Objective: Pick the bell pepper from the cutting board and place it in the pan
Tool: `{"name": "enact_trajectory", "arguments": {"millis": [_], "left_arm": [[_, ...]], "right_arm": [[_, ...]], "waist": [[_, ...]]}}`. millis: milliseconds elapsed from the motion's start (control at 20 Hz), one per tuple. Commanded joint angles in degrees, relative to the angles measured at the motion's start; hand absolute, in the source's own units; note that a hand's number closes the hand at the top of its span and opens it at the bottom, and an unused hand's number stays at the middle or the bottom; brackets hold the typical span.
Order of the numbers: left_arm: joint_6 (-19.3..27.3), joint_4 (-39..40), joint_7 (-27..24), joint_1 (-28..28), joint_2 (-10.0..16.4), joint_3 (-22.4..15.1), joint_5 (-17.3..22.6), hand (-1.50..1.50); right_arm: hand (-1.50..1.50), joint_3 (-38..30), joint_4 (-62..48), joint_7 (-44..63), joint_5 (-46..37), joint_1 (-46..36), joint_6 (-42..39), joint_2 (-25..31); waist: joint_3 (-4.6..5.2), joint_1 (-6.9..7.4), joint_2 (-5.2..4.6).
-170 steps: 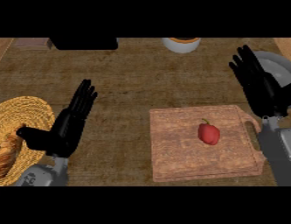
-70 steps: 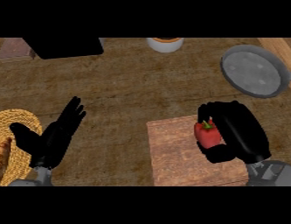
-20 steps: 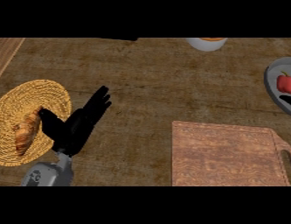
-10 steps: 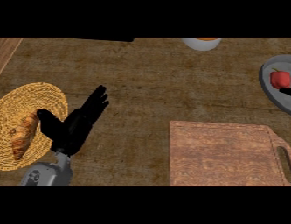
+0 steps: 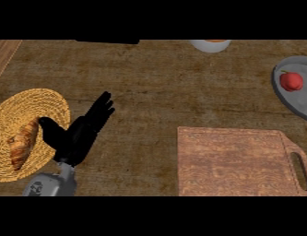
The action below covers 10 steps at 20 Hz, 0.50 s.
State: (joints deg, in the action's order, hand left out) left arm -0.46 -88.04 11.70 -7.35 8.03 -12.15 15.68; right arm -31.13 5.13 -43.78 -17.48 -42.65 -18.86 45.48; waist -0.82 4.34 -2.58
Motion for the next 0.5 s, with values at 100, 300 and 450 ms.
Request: {"name": "enact_trajectory", "arguments": {"millis": [100, 300, 450], "left_arm": [[-0.64, -0.04, -0.68, 0.95, 0.36, 0.71, 0.60, 0.00], [0.73, 0.73, -1.46, 2.39, -1.64, -0.27, 0.03, 0.00], [-0.74, 0.09, -0.15, -0.34, 1.39, 2.43, 1.06, 0.00]], "right_arm": [[-1.50, 0.10, 0.18, -3.85, 0.16, 4.14, -11.26, 3.65], [-1.50, 0.46, 1.41, -5.70, 0.14, 6.67, -15.65, 5.21], [-1.50, 0.28, 2.26, -5.53, 0.53, 7.15, -15.86, 5.34]], "waist": [[-0.09, -0.46, 0.19], [-0.08, -1.40, 0.50], [-0.18, -1.22, 0.41]]}}
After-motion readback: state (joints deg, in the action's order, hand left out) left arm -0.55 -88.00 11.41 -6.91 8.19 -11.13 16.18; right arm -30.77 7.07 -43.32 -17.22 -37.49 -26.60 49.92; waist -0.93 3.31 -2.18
